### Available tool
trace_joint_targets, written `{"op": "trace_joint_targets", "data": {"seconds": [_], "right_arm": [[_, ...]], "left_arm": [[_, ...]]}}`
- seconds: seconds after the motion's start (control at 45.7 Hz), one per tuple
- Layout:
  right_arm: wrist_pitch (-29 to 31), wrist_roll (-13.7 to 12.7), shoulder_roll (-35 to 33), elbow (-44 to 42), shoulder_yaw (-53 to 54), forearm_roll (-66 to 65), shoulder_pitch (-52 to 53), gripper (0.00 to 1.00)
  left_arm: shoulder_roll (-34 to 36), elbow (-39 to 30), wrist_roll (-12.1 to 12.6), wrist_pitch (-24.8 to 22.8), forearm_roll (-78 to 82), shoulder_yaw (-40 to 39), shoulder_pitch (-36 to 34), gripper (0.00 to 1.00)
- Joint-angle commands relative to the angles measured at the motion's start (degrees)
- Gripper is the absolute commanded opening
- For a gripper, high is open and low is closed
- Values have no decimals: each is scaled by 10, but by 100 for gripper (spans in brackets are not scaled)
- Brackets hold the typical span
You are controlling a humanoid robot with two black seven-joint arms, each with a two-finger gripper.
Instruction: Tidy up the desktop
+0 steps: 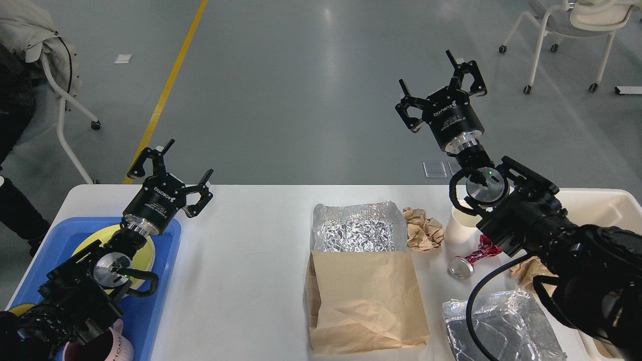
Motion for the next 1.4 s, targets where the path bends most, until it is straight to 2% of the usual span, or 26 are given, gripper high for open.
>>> {"op": "trace_joint_targets", "data": {"seconds": [0.0,0.066,0.307,0.504,0.701,0.876,1.051,1.161,1.292,1.38], "right_arm": [[-2,-76,-6,-2,-1,0,50,100],[1,-87,-25,2,0,0,74,100],[1,-81,-53,-2,21,6,145,100],[-8,-81,-66,-6,113,8,133,100],[-8,-83,-58,2,91,-1,124,100],[-2,-83,-79,-2,16,-3,128,100],[-3,-80,-95,-7,25,-2,123,100],[-21,-80,-94,-11,25,-2,124,100],[-83,-80,-93,-37,26,0,121,100],[-96,-80,-92,-39,29,1,118,100]], "left_arm": [[0,0,0,0,0,0,0,100],[0,0,0,0,0,0,0,100],[0,0,0,0,0,0,0,100],[0,0,0,0,0,0,0,100],[0,0,0,0,0,0,0,100],[0,0,0,0,0,0,0,100],[0,0,0,0,0,0,0,100],[0,0,0,0,0,0,0,100],[-1,0,0,0,0,0,0,100],[0,0,0,0,0,0,0,100]]}}
